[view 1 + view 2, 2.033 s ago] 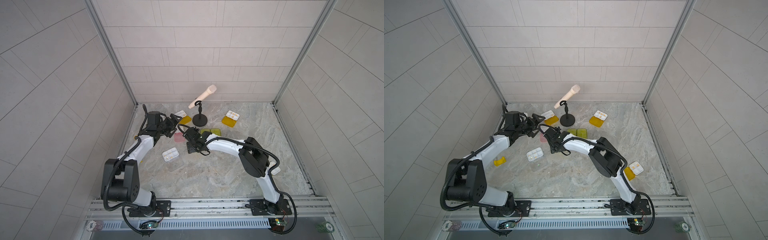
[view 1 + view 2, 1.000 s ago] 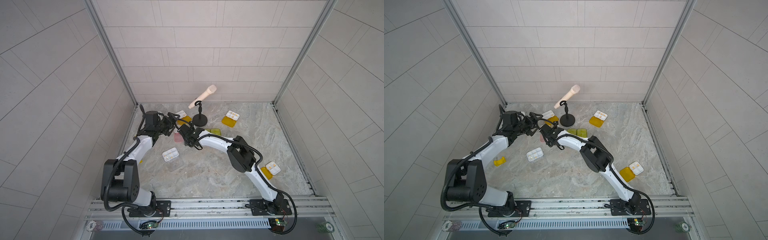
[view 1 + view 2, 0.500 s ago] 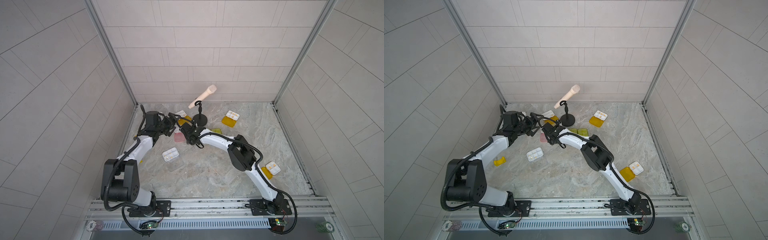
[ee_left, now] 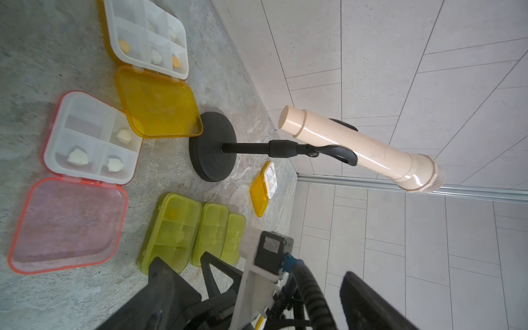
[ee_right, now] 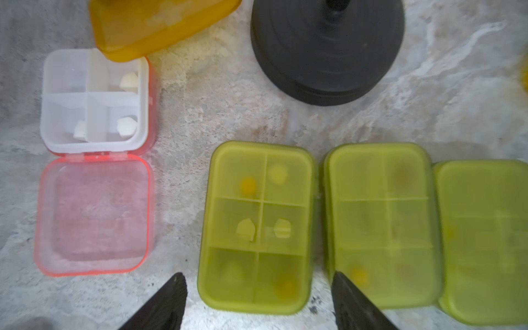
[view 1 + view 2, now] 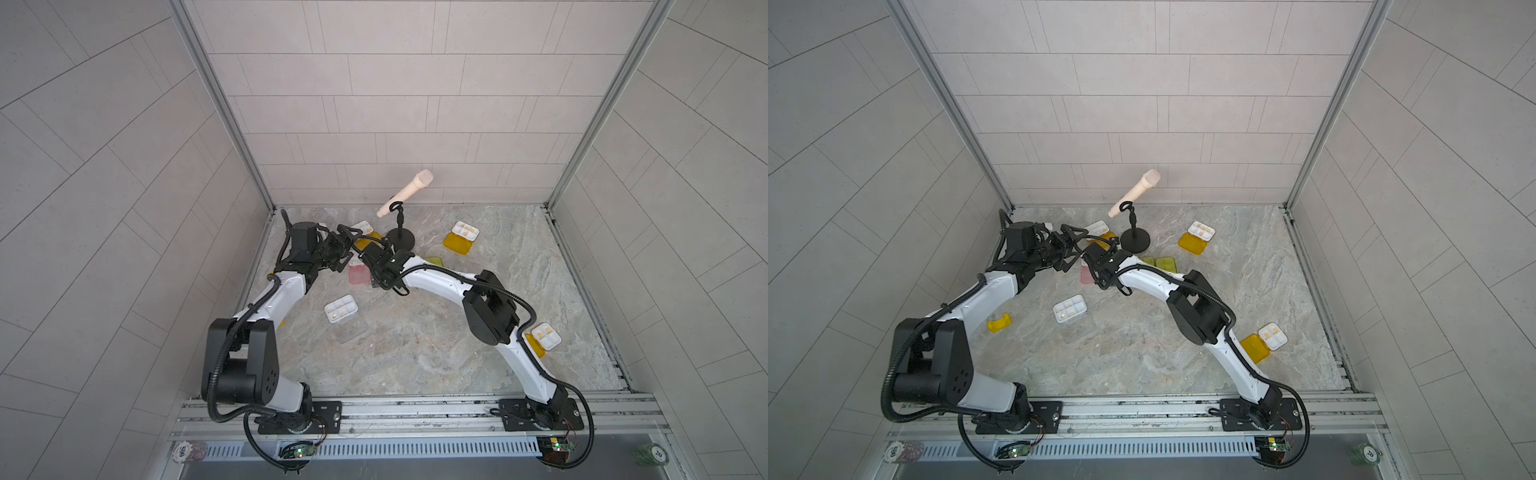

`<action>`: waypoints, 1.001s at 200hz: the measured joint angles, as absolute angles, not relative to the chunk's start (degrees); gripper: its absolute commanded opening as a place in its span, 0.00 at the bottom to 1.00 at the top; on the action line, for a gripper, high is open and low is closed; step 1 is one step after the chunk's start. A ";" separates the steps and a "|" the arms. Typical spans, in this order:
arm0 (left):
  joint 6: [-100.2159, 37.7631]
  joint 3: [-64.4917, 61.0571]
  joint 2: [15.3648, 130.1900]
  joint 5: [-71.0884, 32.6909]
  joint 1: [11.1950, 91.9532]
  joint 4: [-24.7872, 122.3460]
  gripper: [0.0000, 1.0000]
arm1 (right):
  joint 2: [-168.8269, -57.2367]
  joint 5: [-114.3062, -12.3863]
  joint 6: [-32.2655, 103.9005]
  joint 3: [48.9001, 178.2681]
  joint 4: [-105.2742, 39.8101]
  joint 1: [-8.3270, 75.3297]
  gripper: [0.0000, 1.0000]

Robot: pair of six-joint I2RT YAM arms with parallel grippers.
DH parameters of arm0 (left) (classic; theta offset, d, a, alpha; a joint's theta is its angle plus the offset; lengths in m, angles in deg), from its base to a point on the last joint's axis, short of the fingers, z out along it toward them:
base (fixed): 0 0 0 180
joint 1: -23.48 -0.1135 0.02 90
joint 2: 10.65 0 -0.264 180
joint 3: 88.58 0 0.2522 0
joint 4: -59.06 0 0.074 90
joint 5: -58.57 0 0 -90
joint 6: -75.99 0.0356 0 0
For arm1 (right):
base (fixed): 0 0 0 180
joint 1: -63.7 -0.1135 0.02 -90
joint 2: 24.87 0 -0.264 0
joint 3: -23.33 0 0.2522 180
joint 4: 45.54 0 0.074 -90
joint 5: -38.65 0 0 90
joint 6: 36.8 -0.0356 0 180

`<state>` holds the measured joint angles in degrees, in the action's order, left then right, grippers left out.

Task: Close pillboxes
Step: Place the pillbox at the center of the board, then adjust the pillbox at the center of the board.

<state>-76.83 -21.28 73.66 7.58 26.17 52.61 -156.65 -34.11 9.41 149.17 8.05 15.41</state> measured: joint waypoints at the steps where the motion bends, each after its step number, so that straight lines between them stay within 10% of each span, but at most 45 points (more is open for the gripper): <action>1: -76.86 -21.28 73.66 7.60 26.17 52.67 0.95 | -156.26 -34.03 9.48 148.84 8.10 15.41 0.80; 82: -77.03 -21.48 74.43 7.60 27.09 53.11 0.95 | -127.89 -32.98 14.48 125.87 1.12 27.02 0.81; 200: -75.26 -20.69 79.65 10.66 39.24 52.70 0.95 | -144.94 -42.94 23.92 137.62 8.47 49.42 0.82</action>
<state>-75.26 -20.69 79.65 10.66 39.24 52.70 -144.94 -42.94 23.92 137.62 8.47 49.42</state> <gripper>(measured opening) 0.949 0.815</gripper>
